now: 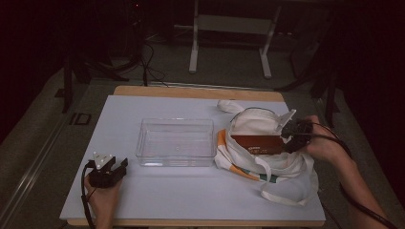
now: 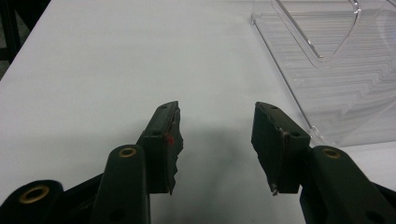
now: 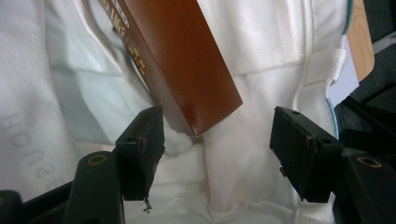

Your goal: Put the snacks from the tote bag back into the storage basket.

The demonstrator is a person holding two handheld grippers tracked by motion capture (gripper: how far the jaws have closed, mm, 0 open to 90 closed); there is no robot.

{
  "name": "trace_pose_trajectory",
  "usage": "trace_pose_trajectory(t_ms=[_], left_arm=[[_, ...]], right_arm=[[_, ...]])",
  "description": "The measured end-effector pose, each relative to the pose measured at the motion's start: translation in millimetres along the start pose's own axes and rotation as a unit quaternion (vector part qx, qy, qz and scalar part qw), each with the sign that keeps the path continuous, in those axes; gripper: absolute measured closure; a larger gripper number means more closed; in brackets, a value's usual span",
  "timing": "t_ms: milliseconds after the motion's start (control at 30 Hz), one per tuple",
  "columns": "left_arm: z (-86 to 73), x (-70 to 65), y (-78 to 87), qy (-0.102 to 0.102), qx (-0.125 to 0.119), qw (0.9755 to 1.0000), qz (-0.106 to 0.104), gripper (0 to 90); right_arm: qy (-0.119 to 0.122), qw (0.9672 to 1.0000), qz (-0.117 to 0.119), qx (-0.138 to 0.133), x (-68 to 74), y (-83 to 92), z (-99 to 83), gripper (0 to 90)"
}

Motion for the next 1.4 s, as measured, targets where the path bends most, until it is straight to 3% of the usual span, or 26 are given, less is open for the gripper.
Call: trace_pose_trajectory(t_ms=[267,600,867,1400], left_arm=[[0.0,0.2,0.0,0.0,0.0,1.0,-0.001,52.7],[0.0,-0.1,-0.1,0.0,0.0,1.0,-0.001,52.6],[-0.1,-0.1,-0.1,0.0,0.0,1.0,0.0,52.6],[0.0,-0.1,0.0,0.0,0.0,1.0,-0.001,52.5]], right_arm=[[0.019,0.9997,0.012,0.01,-0.9,-4.7,7.4,32.0],[0.039,0.9987,0.029,0.017,1.8,-12.2,11.7,20.1],[0.036,0.9988,0.029,0.016,-0.5,-16.2,12.4,17.5],[0.046,0.995,0.088,0.014,3.7,-37.6,18.4,15.9]])
Point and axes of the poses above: each handheld gripper's, and its own axes: y roughly backward along the jaws, z roughly out of its top, x roughly to its left, the point moved 9 cm from there along -y, roughly forward along the jaws, and after that the axes turned 10 degrees about x, right-handed, at the moved point
